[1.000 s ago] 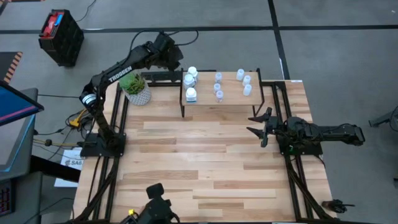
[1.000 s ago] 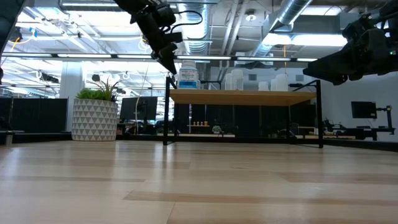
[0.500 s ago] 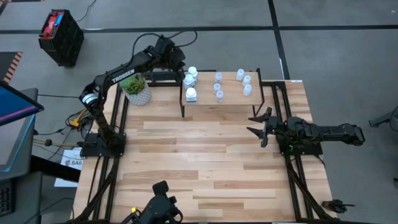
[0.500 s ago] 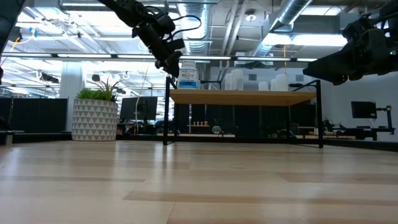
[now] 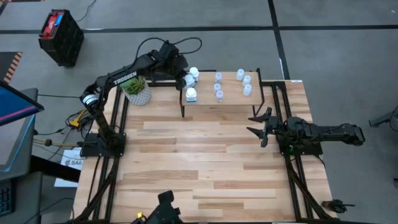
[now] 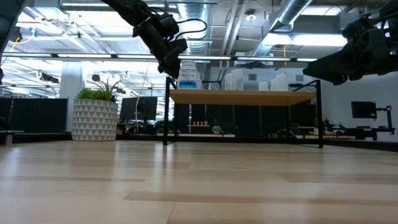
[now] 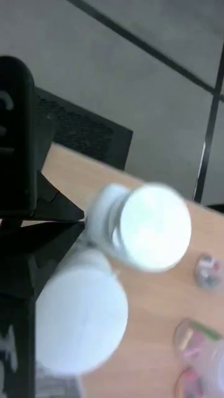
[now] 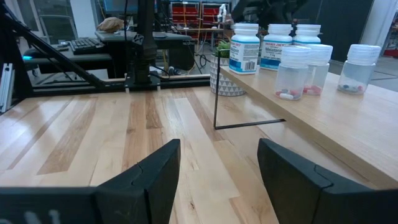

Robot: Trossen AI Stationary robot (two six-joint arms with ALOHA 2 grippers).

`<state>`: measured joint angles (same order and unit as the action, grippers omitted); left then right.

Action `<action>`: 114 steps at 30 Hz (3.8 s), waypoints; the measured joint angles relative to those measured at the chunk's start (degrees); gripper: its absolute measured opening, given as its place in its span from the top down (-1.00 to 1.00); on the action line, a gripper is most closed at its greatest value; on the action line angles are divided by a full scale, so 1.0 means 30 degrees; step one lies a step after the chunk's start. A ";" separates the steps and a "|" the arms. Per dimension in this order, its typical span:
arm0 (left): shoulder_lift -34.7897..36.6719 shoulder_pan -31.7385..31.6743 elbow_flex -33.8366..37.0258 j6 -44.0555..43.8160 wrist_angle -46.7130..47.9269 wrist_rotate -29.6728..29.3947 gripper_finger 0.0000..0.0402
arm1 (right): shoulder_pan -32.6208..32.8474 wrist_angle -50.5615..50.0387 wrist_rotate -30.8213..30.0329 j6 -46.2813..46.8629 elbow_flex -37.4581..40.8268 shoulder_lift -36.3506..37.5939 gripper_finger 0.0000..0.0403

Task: Pick and place medicine bottles onto shelf by color
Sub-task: Adjust the big white pill bottles on the shelf

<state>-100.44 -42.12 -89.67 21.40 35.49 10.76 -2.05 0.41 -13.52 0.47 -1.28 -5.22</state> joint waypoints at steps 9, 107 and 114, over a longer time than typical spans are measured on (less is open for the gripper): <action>0.0000 0.0441 0.0000 -0.0181 0.0337 -0.2425 1.00 | 0.0000 0.0000 0.0003 0.0003 0.0004 0.0004 -0.18; 0.0968 0.7734 -0.2198 -0.3058 0.9156 -0.5398 1.00 | 0.0002 0.0004 0.0007 0.0005 0.0005 -0.0002 -0.18; 0.0433 0.7624 -0.2157 -0.3073 0.8380 -0.5760 1.00 | 0.0002 -0.0004 0.0007 0.0002 0.0003 0.0004 -0.18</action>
<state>-99.14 -19.25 -96.14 12.19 60.63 -6.51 -2.05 0.40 -13.50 0.48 -1.27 -5.21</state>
